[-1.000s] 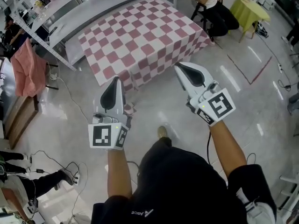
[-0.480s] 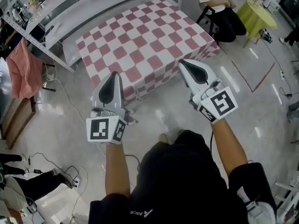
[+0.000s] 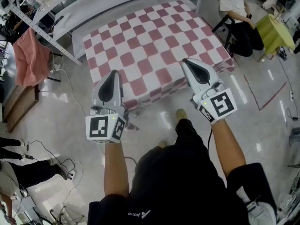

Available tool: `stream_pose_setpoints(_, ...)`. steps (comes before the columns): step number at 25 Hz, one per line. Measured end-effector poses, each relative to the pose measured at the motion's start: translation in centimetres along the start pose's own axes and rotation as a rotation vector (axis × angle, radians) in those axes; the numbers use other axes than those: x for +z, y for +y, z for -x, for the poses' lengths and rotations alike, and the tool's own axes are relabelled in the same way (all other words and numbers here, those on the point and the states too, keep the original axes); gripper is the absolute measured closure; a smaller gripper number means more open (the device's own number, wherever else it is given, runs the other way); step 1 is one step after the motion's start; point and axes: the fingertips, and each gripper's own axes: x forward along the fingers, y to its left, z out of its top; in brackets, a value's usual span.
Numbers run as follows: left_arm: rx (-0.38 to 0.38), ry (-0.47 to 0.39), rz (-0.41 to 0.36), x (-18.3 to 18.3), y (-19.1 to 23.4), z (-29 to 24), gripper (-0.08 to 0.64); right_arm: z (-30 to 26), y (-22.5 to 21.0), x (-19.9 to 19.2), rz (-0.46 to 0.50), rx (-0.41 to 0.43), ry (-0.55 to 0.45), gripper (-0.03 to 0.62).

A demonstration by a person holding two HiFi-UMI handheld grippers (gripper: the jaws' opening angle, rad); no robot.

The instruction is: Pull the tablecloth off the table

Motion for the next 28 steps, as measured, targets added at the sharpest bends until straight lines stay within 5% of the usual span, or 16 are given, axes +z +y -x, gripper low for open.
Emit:
stream_pose_setpoints(5, 0.083, 0.039, -0.007, -0.3, 1.0, -5.8, 0.549, -4.6, -6.1, -0.6, -0.002, 0.053, 0.007, 0.591)
stream_pose_setpoints(14, 0.249, 0.143, 0.044, -5.8, 2.0, -12.7, 0.549, -9.6, -13.9, -8.0, -0.085, 0.139, 0.086, 0.591)
stream_pose_setpoints(25, 0.365, 0.372, 0.197, -14.6, 6.2, -17.5, 0.53, -15.9, -17.2, -16.6, -0.128, 0.206, 0.297, 0.586)
stream_pose_setpoints(26, 0.373, 0.4, 0.207, -15.5, 6.7, -17.6, 0.472, -16.3, -17.2, -17.4, -0.136, 0.206, 0.323, 0.505)
stream_pose_setpoints(28, 0.393, 0.466, 0.217, -17.5, 7.8, -17.5, 0.432, -17.0, -17.2, -19.1, -0.146, 0.197, 0.378, 0.473)
